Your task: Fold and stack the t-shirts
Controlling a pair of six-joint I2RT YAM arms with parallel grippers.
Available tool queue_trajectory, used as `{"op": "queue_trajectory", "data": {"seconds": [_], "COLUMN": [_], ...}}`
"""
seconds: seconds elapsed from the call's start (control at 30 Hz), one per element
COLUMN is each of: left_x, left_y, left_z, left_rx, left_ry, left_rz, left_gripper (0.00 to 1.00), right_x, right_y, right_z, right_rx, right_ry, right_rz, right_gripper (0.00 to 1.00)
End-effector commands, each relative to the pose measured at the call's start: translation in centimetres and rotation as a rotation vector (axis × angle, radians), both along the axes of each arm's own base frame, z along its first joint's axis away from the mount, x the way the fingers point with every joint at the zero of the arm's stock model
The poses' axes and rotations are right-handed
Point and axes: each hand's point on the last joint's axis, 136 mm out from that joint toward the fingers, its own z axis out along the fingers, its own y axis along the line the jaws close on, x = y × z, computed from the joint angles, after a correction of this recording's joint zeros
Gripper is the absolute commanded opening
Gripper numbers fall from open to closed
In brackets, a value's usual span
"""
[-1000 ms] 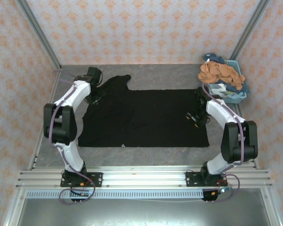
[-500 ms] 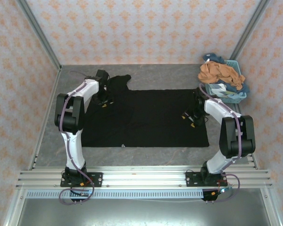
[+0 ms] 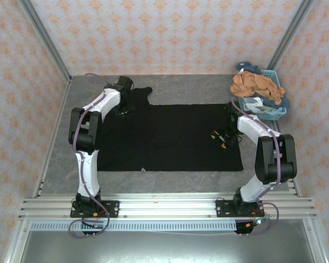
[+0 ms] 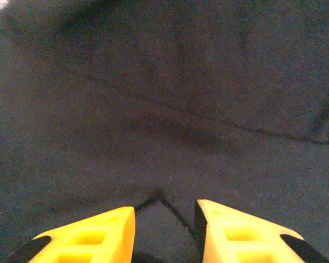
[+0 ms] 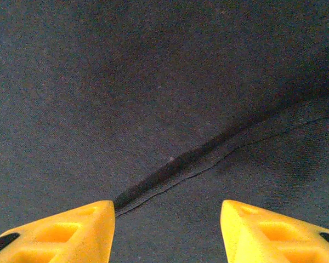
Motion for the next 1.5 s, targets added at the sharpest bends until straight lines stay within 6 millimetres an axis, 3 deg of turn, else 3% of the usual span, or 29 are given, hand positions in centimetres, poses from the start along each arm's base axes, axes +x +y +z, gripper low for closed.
{"op": "queue_trajectory", "data": {"seconds": [0.0,0.6,0.87,1.03,1.23,1.47], "left_x": [0.0,-0.7,-0.3,-0.3,-0.3,-0.4], "left_y": [0.6,1.5,1.5,1.8,2.3,2.5], "left_z": [-1.1,-2.9,-2.2,-1.3,1.2,1.8], "left_rx": [0.036,0.091,0.091,0.109,0.13,0.134], "left_ry": [0.043,0.11,0.095,0.081,0.032,0.02], "left_rz": [-0.012,-0.005,-0.005,-0.001,0.01,0.017], "left_gripper": [0.35,0.15,0.0,0.0,0.0,0.0], "right_x": [0.2,0.6,0.7,0.9,0.8,1.0], "right_y": [0.1,0.0,0.0,0.0,0.0,0.1], "right_z": [0.2,-0.2,-0.3,-0.2,-0.4,-0.3], "right_rx": [-0.003,-0.008,-0.008,-0.011,-0.011,-0.008], "right_ry": [-0.001,0.007,0.007,0.007,0.009,0.006], "right_rz": [0.006,-0.006,-0.01,-0.008,-0.008,-0.009], "right_gripper": [0.54,0.54,0.53,0.53,0.53,0.53]}}
